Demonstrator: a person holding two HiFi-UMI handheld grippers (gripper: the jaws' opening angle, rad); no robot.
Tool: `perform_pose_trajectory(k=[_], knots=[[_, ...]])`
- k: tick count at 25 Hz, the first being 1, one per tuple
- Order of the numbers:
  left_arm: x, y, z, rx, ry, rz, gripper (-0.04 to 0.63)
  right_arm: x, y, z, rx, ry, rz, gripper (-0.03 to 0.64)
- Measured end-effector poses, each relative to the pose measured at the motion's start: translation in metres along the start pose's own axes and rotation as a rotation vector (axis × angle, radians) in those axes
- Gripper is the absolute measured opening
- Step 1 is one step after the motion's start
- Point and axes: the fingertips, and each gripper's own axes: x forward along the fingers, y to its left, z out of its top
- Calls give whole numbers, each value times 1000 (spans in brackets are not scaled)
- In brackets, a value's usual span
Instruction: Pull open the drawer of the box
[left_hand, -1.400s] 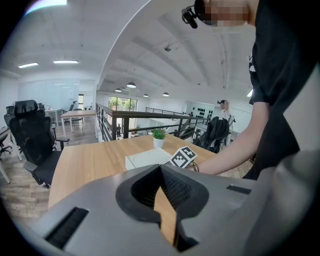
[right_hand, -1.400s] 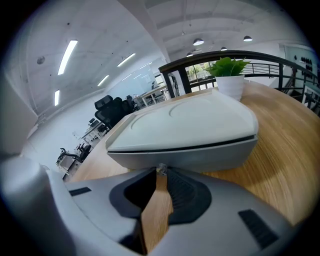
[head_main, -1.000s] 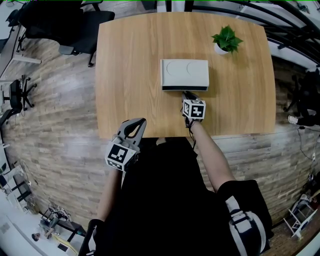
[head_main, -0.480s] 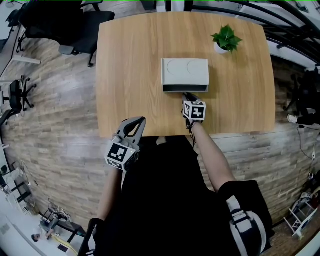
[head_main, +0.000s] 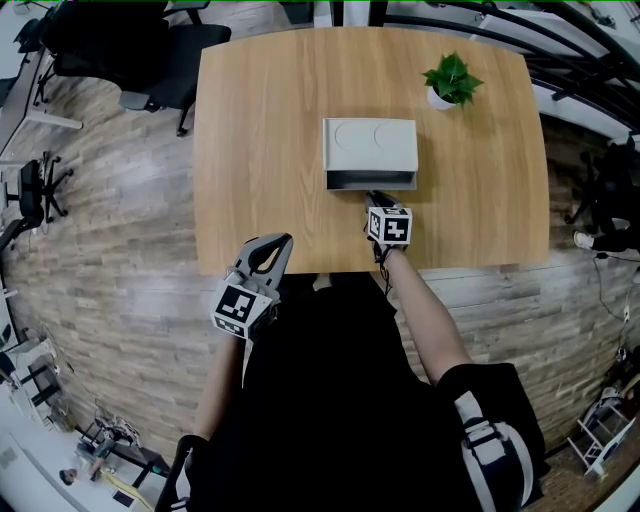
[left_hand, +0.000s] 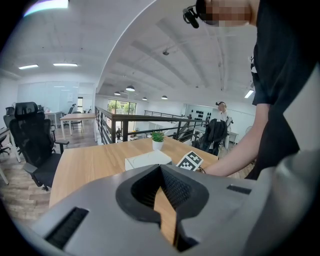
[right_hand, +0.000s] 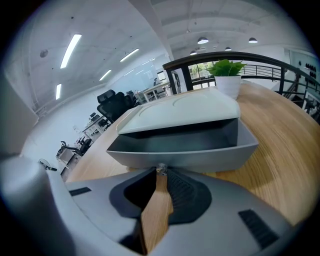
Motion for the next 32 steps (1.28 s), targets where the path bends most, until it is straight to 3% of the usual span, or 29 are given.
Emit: perform_pose_trajectory(k=[32], knots=[[1,-9,-2,-9,-21,-11,21,-17,7,-31,8,39,19,78]])
